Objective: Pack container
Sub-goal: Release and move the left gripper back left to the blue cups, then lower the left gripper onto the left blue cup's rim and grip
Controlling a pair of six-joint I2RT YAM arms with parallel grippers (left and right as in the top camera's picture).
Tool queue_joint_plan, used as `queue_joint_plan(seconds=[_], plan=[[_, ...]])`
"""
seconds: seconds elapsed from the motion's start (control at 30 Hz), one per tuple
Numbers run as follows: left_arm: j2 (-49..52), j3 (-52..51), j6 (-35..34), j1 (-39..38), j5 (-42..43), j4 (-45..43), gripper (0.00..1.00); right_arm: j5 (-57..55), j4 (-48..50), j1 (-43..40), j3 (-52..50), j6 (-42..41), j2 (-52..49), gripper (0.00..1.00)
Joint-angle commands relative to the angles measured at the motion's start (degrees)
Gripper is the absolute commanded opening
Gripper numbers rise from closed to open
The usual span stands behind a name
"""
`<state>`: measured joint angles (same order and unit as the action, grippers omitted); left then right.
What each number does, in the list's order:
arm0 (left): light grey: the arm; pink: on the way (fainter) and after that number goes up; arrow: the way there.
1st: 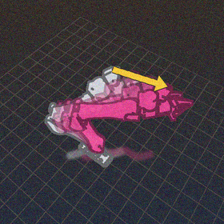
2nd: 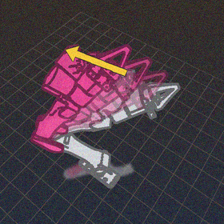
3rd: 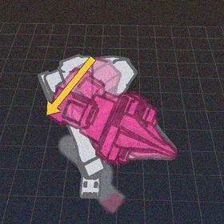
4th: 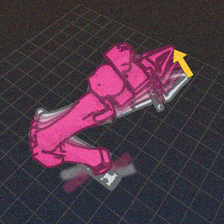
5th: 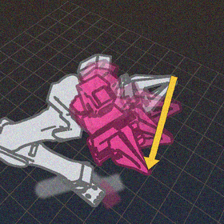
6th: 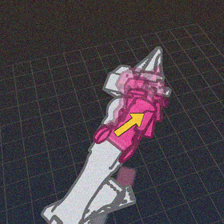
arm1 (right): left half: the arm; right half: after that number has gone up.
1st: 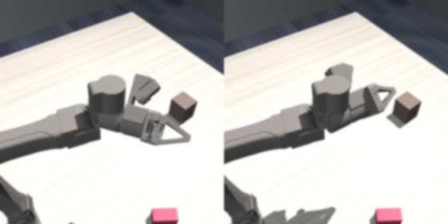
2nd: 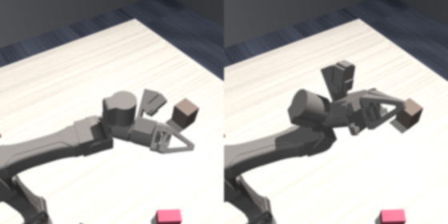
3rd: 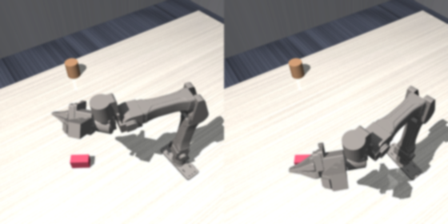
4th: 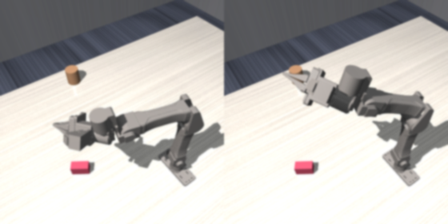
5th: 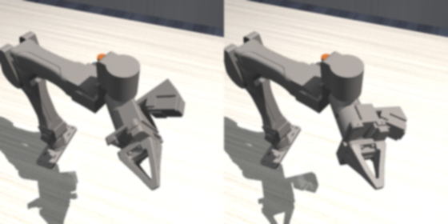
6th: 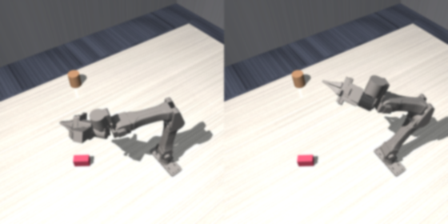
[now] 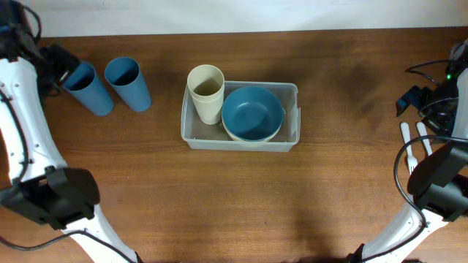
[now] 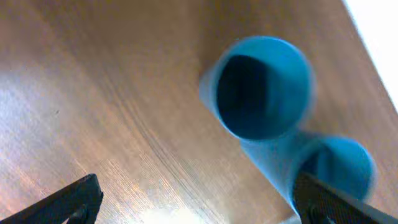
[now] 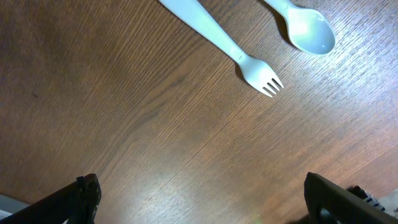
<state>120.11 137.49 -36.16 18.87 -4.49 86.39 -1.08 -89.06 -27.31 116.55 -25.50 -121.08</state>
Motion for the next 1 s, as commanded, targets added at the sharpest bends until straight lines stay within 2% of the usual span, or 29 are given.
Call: queue_joint_plan(seconds=[0.0, 0.97], plan=[[4.02, 0.33, -4.76, 2.49, 1.4, 0.59, 1.0, -0.72, 0.0, -0.09, -0.15, -0.52, 0.72, 0.99], [13.46, 0.33, -4.55, 3.85, 3.28, -3.41, 1.0, -0.7, 0.0, -0.09, -0.15, -0.52, 0.72, 0.99]])
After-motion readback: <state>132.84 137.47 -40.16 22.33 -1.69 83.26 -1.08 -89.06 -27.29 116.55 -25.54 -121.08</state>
